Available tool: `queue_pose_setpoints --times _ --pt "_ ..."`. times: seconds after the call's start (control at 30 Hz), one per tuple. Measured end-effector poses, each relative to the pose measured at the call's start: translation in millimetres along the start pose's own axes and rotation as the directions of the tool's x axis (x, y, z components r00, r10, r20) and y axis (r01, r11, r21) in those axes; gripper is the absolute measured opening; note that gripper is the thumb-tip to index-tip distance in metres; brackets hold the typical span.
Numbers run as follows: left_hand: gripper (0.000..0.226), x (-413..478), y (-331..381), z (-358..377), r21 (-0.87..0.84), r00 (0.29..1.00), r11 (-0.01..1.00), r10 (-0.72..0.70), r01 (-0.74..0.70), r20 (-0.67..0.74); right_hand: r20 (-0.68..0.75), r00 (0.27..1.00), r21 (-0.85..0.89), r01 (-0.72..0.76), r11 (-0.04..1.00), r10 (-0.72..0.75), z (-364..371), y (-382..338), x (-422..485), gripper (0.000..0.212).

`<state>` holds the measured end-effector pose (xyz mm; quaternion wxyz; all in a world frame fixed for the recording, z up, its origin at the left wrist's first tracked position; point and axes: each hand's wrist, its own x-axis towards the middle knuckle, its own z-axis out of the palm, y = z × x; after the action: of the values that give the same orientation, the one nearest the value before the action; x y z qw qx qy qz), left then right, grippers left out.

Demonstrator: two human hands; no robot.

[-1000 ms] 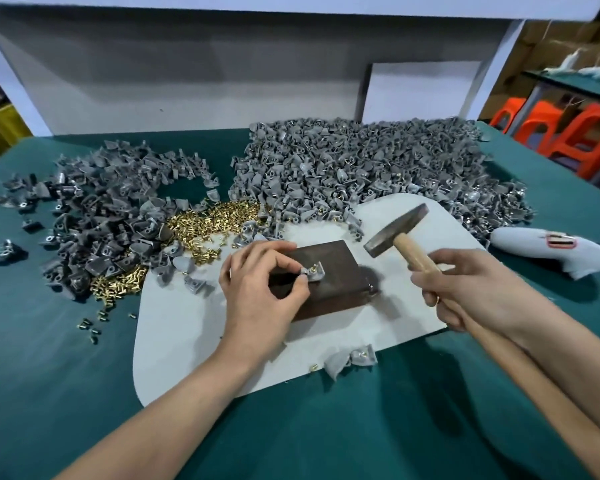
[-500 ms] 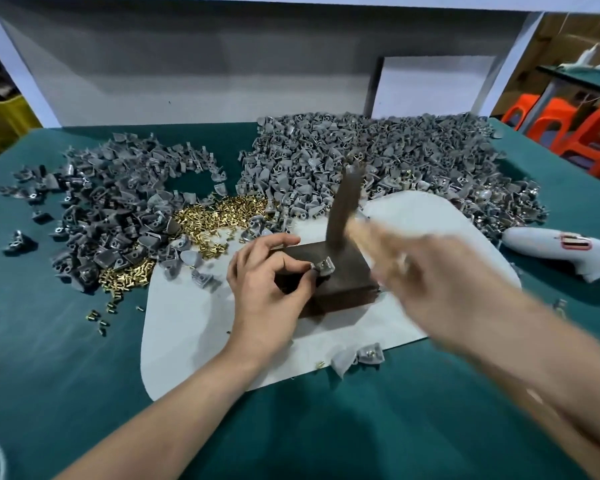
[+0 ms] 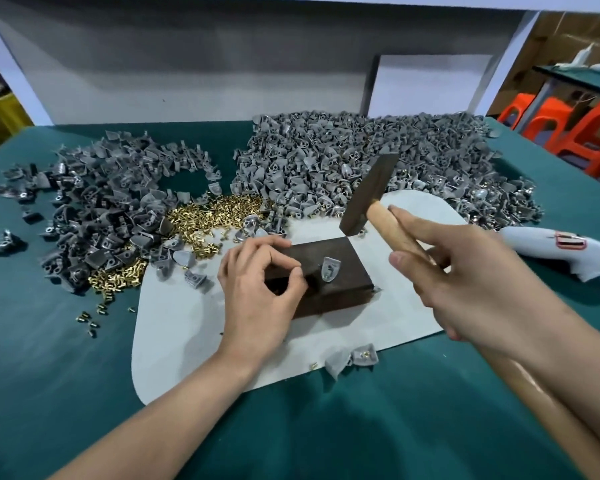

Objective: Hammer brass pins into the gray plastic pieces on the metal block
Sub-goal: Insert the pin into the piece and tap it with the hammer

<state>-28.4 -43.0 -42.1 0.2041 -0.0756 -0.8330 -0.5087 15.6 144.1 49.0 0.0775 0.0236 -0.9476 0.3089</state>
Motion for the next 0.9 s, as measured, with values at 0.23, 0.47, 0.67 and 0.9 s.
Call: queue_pose_setpoints --times 0.23,0.47,0.67,0.9 --pt "0.022 20.4 4.8 -22.8 0.223 0.971 0.972 0.014 -0.069 0.238 0.033 0.978 0.408 -0.203 0.890 0.208 15.5 47.4 16.2 0.034" --pt "0.015 30.3 5.5 -33.4 0.311 0.945 0.928 0.105 -0.206 0.311 0.162 0.894 0.505 -0.438 0.744 0.417 33.1 69.4 20.7 0.016" --pt "0.022 31.3 25.3 -34.0 0.147 0.961 0.986 0.033 -0.076 0.276 -0.283 0.959 -0.046 -0.005 0.999 -0.008 20.6 50.6 23.4 0.012" --pt "0.025 22.1 60.5 -15.4 -0.596 0.882 0.669 -0.210 0.444 0.422 -0.129 0.980 0.660 0.199 0.725 -0.152 32.0 -9.9 14.8 0.021"
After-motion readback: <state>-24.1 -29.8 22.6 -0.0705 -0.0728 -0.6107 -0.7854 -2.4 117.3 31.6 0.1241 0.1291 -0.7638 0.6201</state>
